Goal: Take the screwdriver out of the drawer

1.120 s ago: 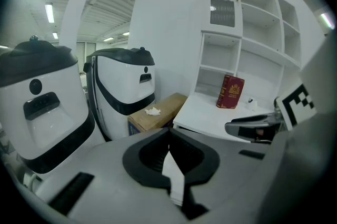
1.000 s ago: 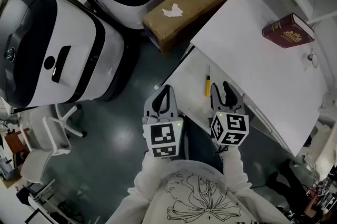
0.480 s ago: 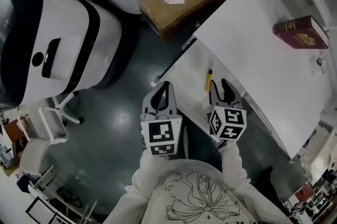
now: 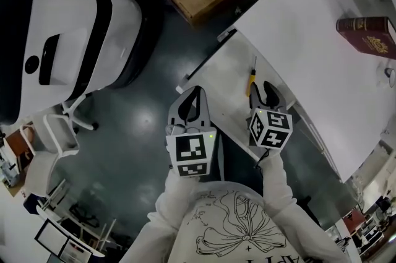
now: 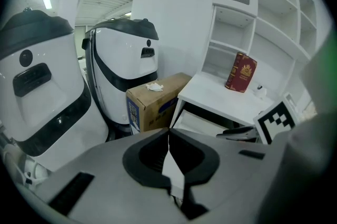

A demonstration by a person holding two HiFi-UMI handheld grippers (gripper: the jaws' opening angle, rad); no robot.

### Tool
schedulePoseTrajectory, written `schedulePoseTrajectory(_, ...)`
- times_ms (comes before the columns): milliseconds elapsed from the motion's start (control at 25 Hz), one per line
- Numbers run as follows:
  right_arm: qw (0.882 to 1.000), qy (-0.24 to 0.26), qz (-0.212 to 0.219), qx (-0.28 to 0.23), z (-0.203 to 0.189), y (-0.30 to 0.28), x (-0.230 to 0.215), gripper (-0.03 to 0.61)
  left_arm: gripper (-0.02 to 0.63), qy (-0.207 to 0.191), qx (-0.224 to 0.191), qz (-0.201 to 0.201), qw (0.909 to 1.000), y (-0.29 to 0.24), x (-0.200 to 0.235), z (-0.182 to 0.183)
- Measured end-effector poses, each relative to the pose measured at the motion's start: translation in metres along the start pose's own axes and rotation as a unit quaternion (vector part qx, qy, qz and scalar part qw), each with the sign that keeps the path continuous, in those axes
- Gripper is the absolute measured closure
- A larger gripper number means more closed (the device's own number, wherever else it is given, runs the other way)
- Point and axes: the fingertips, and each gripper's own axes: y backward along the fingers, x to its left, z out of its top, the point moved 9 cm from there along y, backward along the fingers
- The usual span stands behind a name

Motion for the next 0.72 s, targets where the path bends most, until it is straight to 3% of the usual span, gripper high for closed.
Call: schedulePoseTrajectory(720, 0.996, -0.021, -0.015, 0.083, -0.038, -0.074, -0.024, 0.436, 0.606, 0.020, 0.035, 0.003, 0.9992, -0.030, 0.003, -0.014)
